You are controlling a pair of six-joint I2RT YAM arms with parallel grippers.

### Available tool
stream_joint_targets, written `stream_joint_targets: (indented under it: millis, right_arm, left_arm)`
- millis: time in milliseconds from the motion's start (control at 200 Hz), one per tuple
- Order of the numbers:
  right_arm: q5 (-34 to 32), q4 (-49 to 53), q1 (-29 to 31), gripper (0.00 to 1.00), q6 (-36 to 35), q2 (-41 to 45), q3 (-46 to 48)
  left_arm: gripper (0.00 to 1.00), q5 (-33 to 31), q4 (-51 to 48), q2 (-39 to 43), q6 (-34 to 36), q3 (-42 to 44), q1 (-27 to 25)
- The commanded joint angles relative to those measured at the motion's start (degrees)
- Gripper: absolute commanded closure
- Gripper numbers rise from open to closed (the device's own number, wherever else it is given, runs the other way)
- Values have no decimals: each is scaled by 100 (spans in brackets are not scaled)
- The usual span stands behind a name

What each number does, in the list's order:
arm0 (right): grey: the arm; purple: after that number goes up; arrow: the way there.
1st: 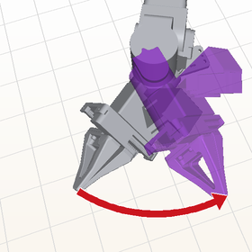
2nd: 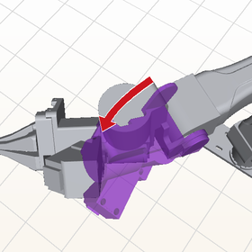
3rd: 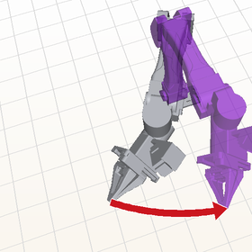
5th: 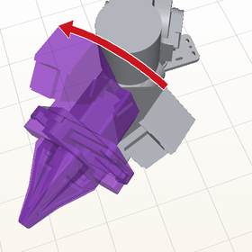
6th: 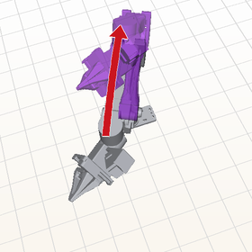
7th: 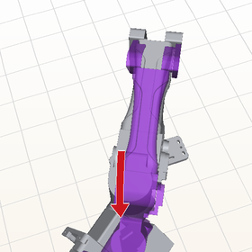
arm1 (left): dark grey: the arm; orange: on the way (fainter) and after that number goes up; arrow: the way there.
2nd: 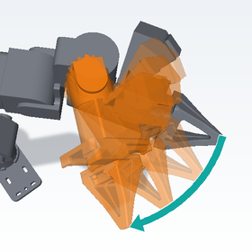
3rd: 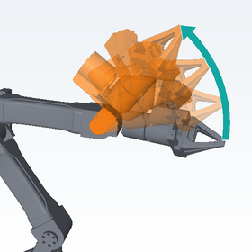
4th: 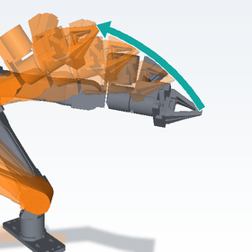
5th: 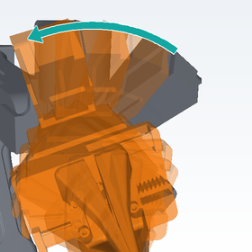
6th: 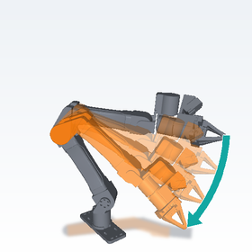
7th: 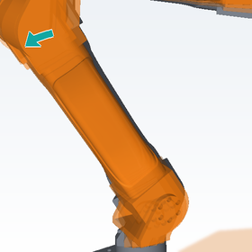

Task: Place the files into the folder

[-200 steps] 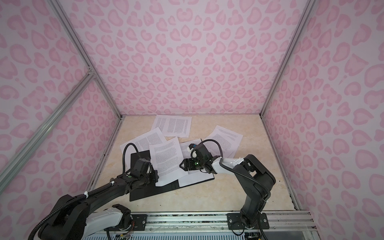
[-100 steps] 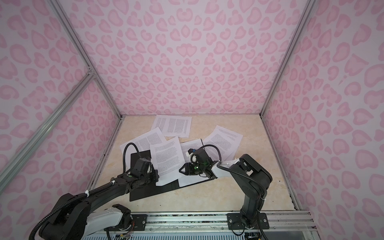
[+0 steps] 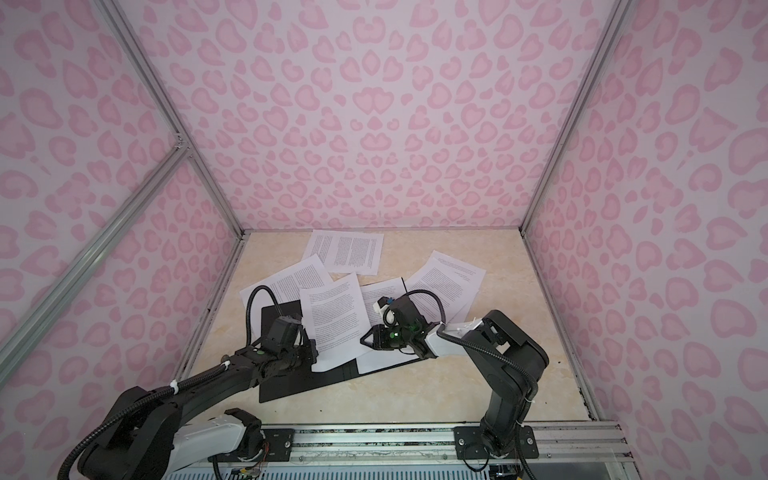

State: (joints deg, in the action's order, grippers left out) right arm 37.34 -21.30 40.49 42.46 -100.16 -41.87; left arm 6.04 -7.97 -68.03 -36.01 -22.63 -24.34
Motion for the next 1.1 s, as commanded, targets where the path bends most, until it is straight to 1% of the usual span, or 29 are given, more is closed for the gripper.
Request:
stream_joint_targets:
  millis: [0,165,390,550,645,665,745,785,800,905,1000,1045,1080,1100]
  right_arm:
    - [19,3,-23,73,16,-3,47]
    - [12,87,-68,82,-9,-21,41]
    - [-309,626,-68,95,-275,75,-58]
    - [-385,771,-67,100,-360,76,-102]
    - [-370,782,-68,100,-377,55,-128]
    - [-354,770,-68,100,-378,50,-123]
    - [-301,772,-66,100,-414,73,-143]
    - [-295,821,-67,100,-475,104,-163]
    - [-301,848,-68,100,-497,119,-168]
    - [-355,1080,-130,100,-678,291,-203]
    - [-407,1321,-278,100,-838,480,-184]
    - [-425,1488,-385,100,-924,567,-194]
    - [-429,1600,-475,100,-991,635,-188]
    - [-433,1666,-523,100,-1030,685,-175]
  left_arm:
    - [97,-65,-10,-17,41,-56,8]
    - [97,-80,-11,-17,42,-57,4]
    - [97,-78,-22,4,33,-56,8]
    - [96,-84,-21,18,33,-54,8]
    - [91,-50,-22,35,50,-51,8]
    - [88,-46,-16,47,50,-48,8]
    - [70,6,-9,99,59,-35,8]
    - [65,35,5,167,67,-14,8]
    - [59,50,8,191,68,-7,8]
    - [39,149,73,535,107,89,8]
    - [22,398,209,1079,173,206,8]
    - [14,552,314,1472,173,308,8]
    - [1,631,384,1799,173,382,-1]
    - [2,651,404,1993,173,430,-1]
